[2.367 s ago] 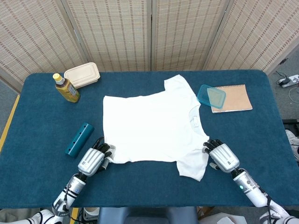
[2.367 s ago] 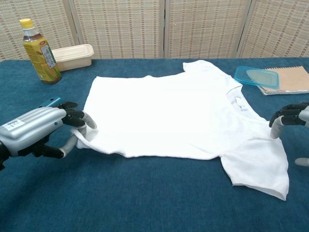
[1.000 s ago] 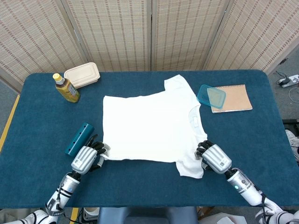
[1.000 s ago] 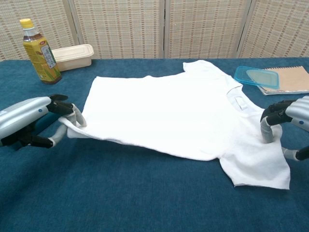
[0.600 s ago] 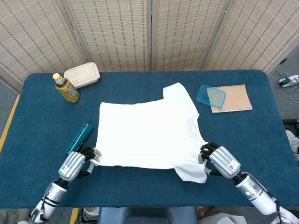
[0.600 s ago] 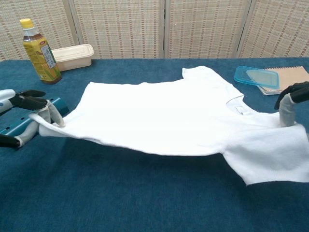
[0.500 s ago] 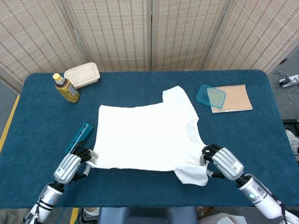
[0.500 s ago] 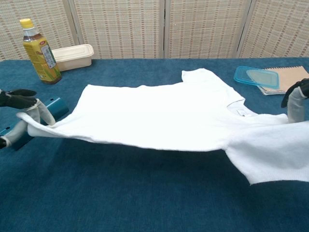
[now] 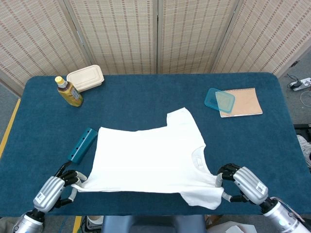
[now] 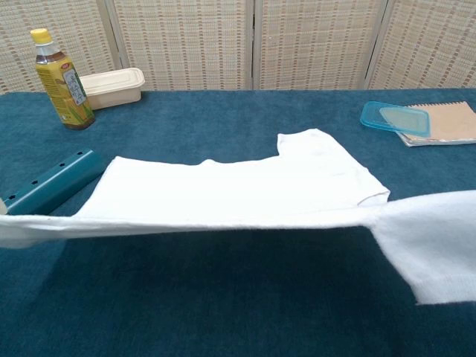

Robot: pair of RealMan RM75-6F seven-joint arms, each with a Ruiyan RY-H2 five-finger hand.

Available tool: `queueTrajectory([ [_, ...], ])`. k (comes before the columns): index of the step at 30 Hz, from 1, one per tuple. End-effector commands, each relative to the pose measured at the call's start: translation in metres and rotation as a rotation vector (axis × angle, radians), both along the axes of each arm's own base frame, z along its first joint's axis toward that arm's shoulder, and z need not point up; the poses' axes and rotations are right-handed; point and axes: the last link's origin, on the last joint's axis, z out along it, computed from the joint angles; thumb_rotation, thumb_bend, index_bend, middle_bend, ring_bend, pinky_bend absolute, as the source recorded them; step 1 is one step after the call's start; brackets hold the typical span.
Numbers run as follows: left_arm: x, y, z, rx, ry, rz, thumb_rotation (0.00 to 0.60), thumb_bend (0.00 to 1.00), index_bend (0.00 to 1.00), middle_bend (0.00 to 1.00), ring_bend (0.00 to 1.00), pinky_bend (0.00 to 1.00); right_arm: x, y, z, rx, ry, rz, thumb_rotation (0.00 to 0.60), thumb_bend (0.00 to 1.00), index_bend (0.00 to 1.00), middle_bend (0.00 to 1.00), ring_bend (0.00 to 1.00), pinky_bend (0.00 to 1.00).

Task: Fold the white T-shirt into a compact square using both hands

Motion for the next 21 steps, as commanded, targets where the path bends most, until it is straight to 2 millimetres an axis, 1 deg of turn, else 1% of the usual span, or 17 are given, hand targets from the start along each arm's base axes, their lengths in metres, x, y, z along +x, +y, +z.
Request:
queueTrajectory([
  [1, -0.002, -0.013, 0.007, -0.015, -0.012, 0.02, 0.6, 0.65, 0.74, 0.38, 0.28, 0.01, 0.001, 0.01, 0.005, 0.012, -0.016, -0.014, 0.6, 0.56, 0.85, 0.58, 0.34, 0.29],
  [7, -0.007, -0.032, 0.016, -0.028, 0.009, 0.045, 0.6, 0.65, 0.74, 0.38, 0.28, 0.01, 0.004, 0.027, 0.012, 0.039, -0.047, -0.041, 0.6, 0.57, 0.85, 0.59, 0.34, 0.29],
  [13, -0.007, -0.042, 0.021, -0.037, 0.007, 0.06, 0.6, 0.65, 0.75, 0.38, 0.28, 0.01, 0.005, 0.038, 0.012, 0.078, -0.05, -0.06, 0.6, 0.58, 0.86, 0.6, 0.35, 0.29],
  [17, -0.008, -0.046, 0.021, -0.039, 0.009, 0.068, 0.6, 0.65, 0.75, 0.38, 0.28, 0.01, 0.005, 0.04, 0.011, 0.084, -0.055, -0.064, 0.6, 0.58, 0.86, 0.6, 0.35, 0.29],
  [21, -0.009, -0.044, 0.018, -0.026, 0.018, 0.077, 0.6, 0.65, 0.74, 0.38, 0.28, 0.01, 0.004, 0.036, 0.009, 0.059, -0.048, -0.072, 0.6, 0.58, 0.86, 0.6, 0.35, 0.29],
])
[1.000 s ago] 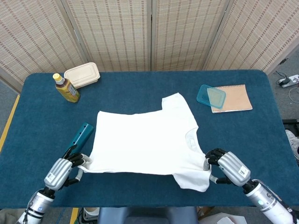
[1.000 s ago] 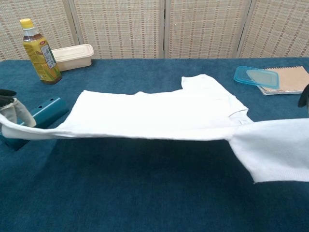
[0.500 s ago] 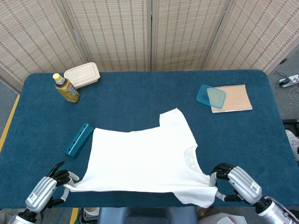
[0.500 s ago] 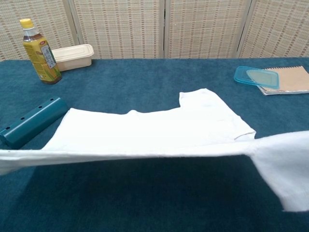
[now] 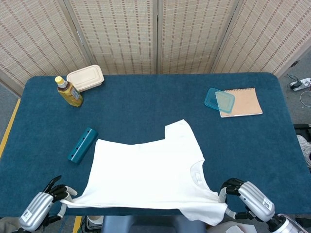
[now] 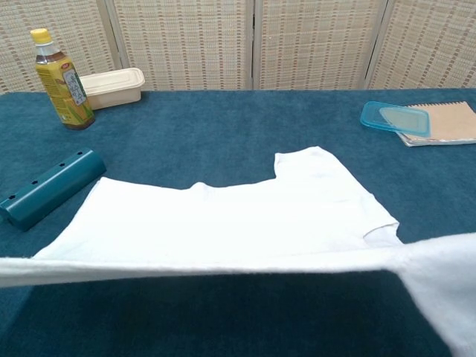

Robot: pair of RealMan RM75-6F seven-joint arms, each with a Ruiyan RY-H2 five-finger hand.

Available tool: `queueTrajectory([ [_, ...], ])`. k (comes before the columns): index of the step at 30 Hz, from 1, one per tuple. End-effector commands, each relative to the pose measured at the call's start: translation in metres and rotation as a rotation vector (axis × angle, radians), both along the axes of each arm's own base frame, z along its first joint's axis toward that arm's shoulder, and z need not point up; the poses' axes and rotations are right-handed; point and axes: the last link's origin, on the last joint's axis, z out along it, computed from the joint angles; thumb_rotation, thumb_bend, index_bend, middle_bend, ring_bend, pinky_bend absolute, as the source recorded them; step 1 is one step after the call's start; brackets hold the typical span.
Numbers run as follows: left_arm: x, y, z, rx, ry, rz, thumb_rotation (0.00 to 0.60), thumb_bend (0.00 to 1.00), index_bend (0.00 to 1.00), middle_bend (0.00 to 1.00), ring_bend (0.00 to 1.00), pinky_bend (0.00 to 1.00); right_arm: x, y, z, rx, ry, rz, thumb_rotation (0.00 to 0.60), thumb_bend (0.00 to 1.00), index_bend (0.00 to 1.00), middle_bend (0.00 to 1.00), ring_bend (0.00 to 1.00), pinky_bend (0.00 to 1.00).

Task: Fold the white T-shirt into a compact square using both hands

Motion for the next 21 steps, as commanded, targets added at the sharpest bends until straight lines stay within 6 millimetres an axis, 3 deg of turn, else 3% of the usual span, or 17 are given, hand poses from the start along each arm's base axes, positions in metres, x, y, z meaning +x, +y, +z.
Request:
queueTrajectory([
  [1, -0.002, 0.003, -0.003, 0.002, 0.009, 0.007, 0.6, 0.65, 0.74, 0.38, 0.28, 0.01, -0.003, -0.003, -0.002, -0.021, 0.012, -0.008, 0.6, 0.58, 0.86, 0.6, 0.35, 0.29],
  [5, -0.002, 0.017, -0.009, 0.002, 0.03, -0.008, 0.6, 0.65, 0.74, 0.38, 0.28, 0.01, -0.009, -0.013, -0.008, -0.061, 0.053, -0.023, 0.6, 0.58, 0.86, 0.6, 0.35, 0.29],
  [14, 0.003, 0.073, -0.038, 0.003, 0.128, -0.058, 0.6, 0.64, 0.74, 0.38, 0.27, 0.01, -0.014, -0.043, -0.029, -0.135, 0.121, -0.022, 0.6, 0.58, 0.86, 0.6, 0.35, 0.29],
  [21, 0.012, 0.117, -0.062, 0.021, 0.23, -0.126, 0.6, 0.64, 0.74, 0.31, 0.16, 0.01, -0.016, -0.064, -0.047, -0.171, 0.174, -0.028, 0.6, 0.58, 0.86, 0.6, 0.35, 0.29],
])
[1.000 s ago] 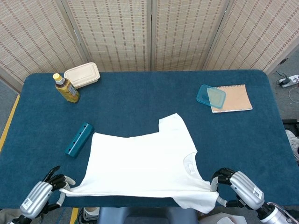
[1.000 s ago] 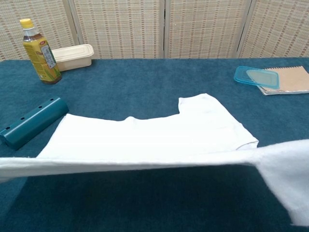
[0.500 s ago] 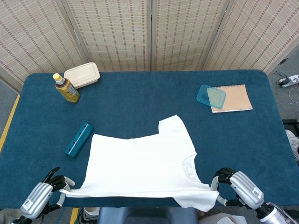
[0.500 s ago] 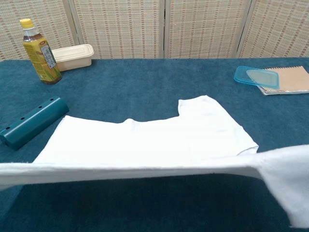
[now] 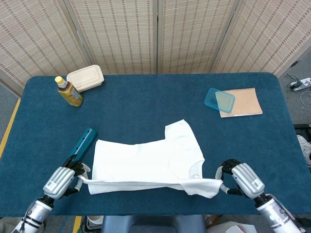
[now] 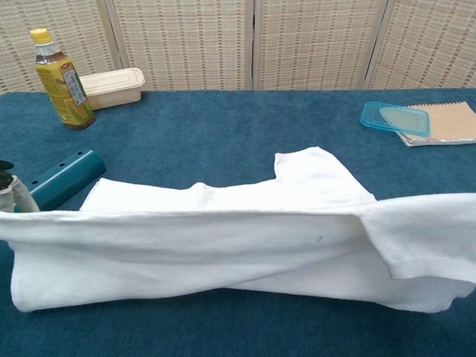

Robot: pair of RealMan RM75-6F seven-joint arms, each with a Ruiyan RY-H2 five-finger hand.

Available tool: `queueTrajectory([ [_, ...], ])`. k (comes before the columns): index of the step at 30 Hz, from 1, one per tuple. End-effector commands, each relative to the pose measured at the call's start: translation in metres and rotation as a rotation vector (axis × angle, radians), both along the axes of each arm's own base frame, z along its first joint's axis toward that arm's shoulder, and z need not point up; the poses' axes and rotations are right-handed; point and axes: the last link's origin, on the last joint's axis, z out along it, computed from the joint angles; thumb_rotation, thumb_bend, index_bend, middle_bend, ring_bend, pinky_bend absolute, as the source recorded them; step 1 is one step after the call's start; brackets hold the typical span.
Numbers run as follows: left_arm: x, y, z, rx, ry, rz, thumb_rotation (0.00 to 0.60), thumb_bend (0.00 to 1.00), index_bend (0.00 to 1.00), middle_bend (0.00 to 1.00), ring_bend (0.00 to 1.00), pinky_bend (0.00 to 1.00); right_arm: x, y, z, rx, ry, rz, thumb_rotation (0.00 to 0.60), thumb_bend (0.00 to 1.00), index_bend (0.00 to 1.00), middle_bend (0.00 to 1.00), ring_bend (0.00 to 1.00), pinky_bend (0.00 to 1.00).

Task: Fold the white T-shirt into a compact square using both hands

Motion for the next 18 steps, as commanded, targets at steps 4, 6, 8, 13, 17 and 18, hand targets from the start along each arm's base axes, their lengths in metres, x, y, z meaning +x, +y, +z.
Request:
queueTrajectory([
  [4, 0.011, 0.046, -0.029, 0.004, 0.095, -0.07, 0.6, 0.64, 0.74, 0.28, 0.11, 0.01, 0.002, -0.022, -0.015, -0.028, 0.04, 0.006, 0.6, 0.58, 0.86, 0.6, 0.35, 0.29],
  [6, 0.013, 0.057, -0.035, 0.009, 0.131, -0.091, 0.6, 0.64, 0.74, 0.27, 0.1, 0.01, 0.002, -0.029, -0.018, -0.044, 0.058, 0.008, 0.6, 0.58, 0.86, 0.59, 0.35, 0.29],
  [8, 0.015, 0.067, -0.039, 0.02, 0.151, -0.105, 0.6, 0.64, 0.74, 0.27, 0.09, 0.0, 0.001, -0.034, -0.021, -0.048, 0.073, 0.005, 0.6, 0.58, 0.86, 0.59, 0.35, 0.29],
  [13, 0.018, 0.091, -0.049, 0.03, 0.204, -0.124, 0.6, 0.64, 0.74, 0.26, 0.08, 0.0, 0.001, -0.05, -0.029, -0.069, 0.105, 0.008, 0.6, 0.58, 0.86, 0.58, 0.36, 0.29],
  [17, 0.018, 0.105, -0.056, 0.042, 0.256, -0.133, 0.6, 0.64, 0.74, 0.26, 0.08, 0.0, 0.002, -0.062, -0.038, -0.07, 0.118, 0.016, 0.6, 0.58, 0.86, 0.57, 0.36, 0.29],
  [18, 0.018, 0.108, -0.058, 0.045, 0.262, -0.131, 0.6, 0.65, 0.74, 0.26, 0.08, 0.0, 0.002, -0.064, -0.04, -0.071, 0.124, 0.022, 0.6, 0.58, 0.86, 0.57, 0.36, 0.29],
])
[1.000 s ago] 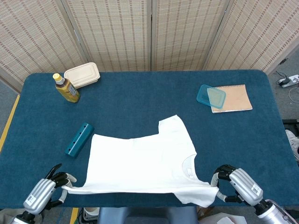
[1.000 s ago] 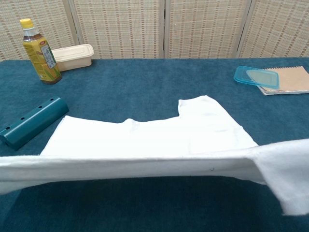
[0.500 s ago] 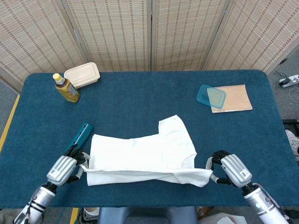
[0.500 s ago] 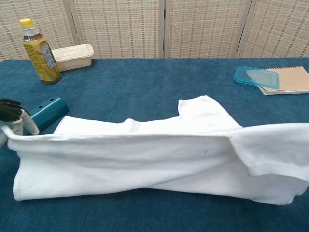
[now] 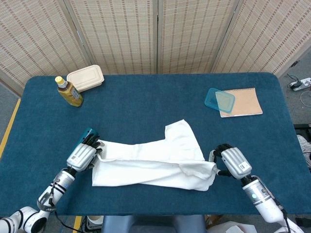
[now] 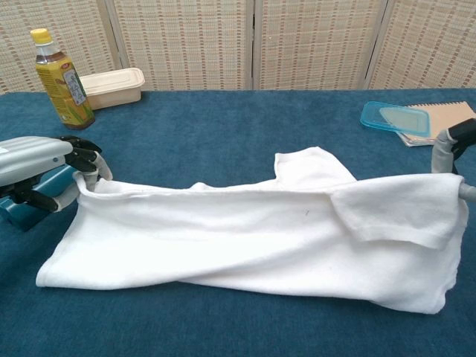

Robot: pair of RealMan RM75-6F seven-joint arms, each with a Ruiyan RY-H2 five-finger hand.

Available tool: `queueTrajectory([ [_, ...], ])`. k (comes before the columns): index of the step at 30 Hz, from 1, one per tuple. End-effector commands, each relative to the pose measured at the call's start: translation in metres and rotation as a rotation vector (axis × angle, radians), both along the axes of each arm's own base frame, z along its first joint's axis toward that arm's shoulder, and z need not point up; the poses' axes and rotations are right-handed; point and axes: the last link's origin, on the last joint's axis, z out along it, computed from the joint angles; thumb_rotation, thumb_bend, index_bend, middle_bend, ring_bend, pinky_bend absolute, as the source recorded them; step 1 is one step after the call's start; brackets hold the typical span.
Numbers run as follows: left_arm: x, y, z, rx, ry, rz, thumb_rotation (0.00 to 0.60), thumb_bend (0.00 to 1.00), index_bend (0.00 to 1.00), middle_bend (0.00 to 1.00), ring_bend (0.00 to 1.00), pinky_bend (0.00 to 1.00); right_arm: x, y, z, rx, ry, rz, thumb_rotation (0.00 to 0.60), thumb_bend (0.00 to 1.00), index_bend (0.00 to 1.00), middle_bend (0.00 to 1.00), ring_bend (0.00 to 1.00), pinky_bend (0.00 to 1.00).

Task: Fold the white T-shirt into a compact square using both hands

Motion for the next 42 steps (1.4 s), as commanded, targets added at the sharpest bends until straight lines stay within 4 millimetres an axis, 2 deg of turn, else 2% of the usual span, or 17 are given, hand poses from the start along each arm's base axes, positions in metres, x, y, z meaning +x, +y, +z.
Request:
queueTrajectory([
  [1, 0.001, 0.013, -0.007, 0.014, 0.026, 0.0, 0.6, 0.65, 0.74, 0.26, 0.08, 0.0, 0.002, -0.009, -0.008, 0.003, 0.018, 0.018, 0.6, 0.58, 0.86, 0.57, 0.36, 0.29],
  [14, -0.003, 0.031, -0.014, 0.031, 0.069, 0.014, 0.6, 0.64, 0.73, 0.26, 0.08, 0.0, 0.009, -0.035, -0.024, -0.004, 0.056, 0.06, 0.6, 0.57, 0.86, 0.57, 0.36, 0.29],
  [27, -0.005, 0.04, -0.019, 0.04, 0.099, 0.043, 0.6, 0.63, 0.61, 0.23, 0.07, 0.0, 0.015, -0.051, -0.034, -0.024, 0.059, 0.072, 0.6, 0.57, 0.86, 0.57, 0.36, 0.29],
  [29, -0.005, 0.04, -0.019, 0.042, 0.105, 0.049, 0.6, 0.63, 0.54, 0.21, 0.06, 0.0, 0.015, -0.054, -0.035, -0.029, 0.066, 0.072, 0.6, 0.57, 0.86, 0.57, 0.36, 0.29],
  [31, -0.004, 0.04, -0.017, 0.051, 0.098, 0.054, 0.6, 0.6, 0.38, 0.16, 0.03, 0.0, 0.014, -0.057, -0.038, -0.031, 0.07, 0.072, 0.6, 0.57, 0.86, 0.57, 0.36, 0.29],
  [37, 0.001, 0.03, -0.003, 0.106, 0.047, 0.062, 0.6, 0.48, 0.08, 0.05, 0.0, 0.0, 0.012, -0.068, -0.046, -0.045, 0.081, 0.071, 0.6, 0.57, 0.86, 0.57, 0.36, 0.29],
  [42, 0.001, 0.015, 0.015, 0.18, -0.039, 0.08, 0.6, 0.44, 0.01, 0.03, 0.0, 0.0, 0.008, -0.08, -0.055, -0.069, 0.089, 0.076, 0.6, 0.57, 0.86, 0.57, 0.36, 0.29],
])
